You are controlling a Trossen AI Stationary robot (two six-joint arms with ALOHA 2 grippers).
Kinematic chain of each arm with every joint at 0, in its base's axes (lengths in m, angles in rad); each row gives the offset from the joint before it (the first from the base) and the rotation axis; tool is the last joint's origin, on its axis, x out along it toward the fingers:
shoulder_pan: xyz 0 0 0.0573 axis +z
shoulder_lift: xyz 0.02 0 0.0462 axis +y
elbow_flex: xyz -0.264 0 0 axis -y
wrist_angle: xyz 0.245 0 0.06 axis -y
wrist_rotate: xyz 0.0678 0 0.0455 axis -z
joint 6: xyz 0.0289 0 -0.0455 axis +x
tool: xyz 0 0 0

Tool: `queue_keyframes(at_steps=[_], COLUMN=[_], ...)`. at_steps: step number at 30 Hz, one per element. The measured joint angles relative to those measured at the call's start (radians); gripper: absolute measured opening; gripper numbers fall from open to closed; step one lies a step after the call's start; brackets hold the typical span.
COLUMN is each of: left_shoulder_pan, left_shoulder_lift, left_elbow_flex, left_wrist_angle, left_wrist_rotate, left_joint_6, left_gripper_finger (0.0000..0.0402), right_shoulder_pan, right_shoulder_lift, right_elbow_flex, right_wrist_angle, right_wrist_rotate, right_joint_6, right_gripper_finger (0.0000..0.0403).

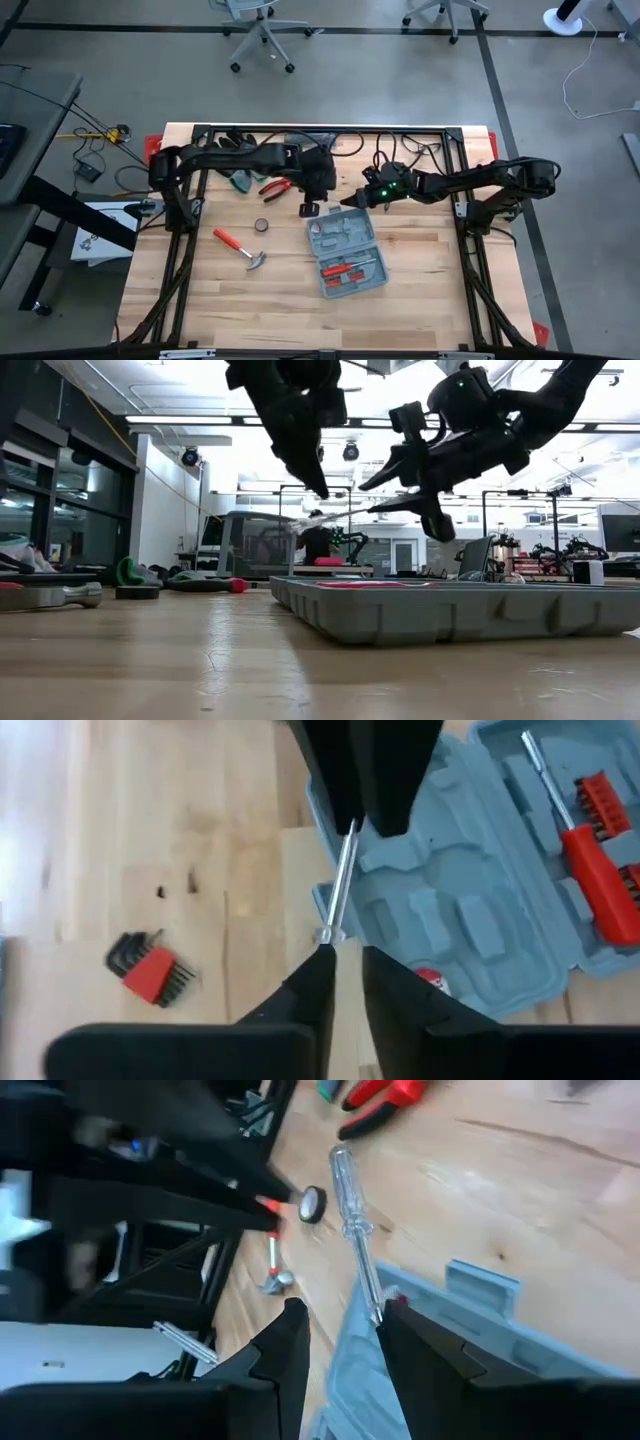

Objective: Prefit tool cases
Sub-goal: Remove the screwdriver from the gray prefit tool case, then remove the nut driver from the gray prefit tool case

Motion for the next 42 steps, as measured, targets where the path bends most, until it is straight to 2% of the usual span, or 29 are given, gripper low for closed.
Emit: queue_keyframes(at_steps=[6, 9, 11, 14, 18, 20, 23, 26, 30, 33, 36, 38, 42], left_shoulder_pan=[0.007, 0.006, 0.017, 0.050, 0.081, 0.090, 0.111, 0.143, 0.225, 0.270, 0.285, 0.284, 0.240], left_shoulder_lift=[0.055, 0.061, 0.061, 0.061, 0.060, 0.060, 0.060, 0.060, 0.060, 0.060, 0.060, 0.060, 0.060], left_elbow_flex=[0.000, 0.000, 0.000, 0.000, -0.010, -0.010, -0.012, -0.013, -0.052, -0.096, -0.137, -0.154, -0.164], left_wrist_angle=[-0.004, -0.019, -0.059, -0.115, -0.124, -0.147, -0.169, -0.197, -0.206, -0.202, -0.206, -0.199, -0.196], left_wrist_rotate=[0.057, -0.035, -0.079, -0.045, -0.010, -0.035, -0.132, -0.147, -0.039, 0.064, 0.204, 0.259, 0.229], left_joint_6=[0.025, -0.006, -0.026, -0.030, -0.010, -0.005, -0.002, 0.006, -0.017, -0.105, -0.192, -0.247, -0.290], left_gripper_finger=[0.0135, 0.0149, 0.0121, 0.0035, 0.0031, 0.0031, 0.0031, 0.0031, 0.0031, 0.0035, 0.0079, 0.0114, 0.0157], right_shoulder_pan=[0.000, 0.000, 0.000, -0.004, 0.000, -0.002, 0.013, 0.054, 0.174, 0.263, 0.343, 0.388, 0.456], right_shoulder_lift=[0.000, 0.000, 0.000, 0.000, -0.012, -0.034, -0.091, -0.180, -0.314, -0.401, -0.470, -0.504, -0.533], right_elbow_flex=[0.000, 0.000, 0.000, 0.001, 0.002, -0.001, -0.001, 0.000, 0.000, 0.000, 0.000, 0.000, 0.000], right_wrist_angle=[0.057, 0.052, 0.047, 0.049, 0.043, 0.030, -0.016, -0.180, -0.489, -0.655, -0.764, -0.814, -0.878], right_wrist_rotate=[0.001, 0.001, 0.001, 0.043, 0.072, 0.063, 0.020, 0.076, 0.226, 0.351, 0.433, 0.489, 0.547], right_joint_6=[0.023, 0.026, 0.026, 0.024, 0.035, 0.043, 0.043, 0.012, 0.001, 0.029, 0.066, 0.084, 0.131], right_gripper_finger=[0.0123, 0.0123, 0.0123, 0.0123, 0.0123, 0.0123, 0.0123, 0.0123, 0.0123, 0.0123, 0.0123, 0.0123, 0.0123])
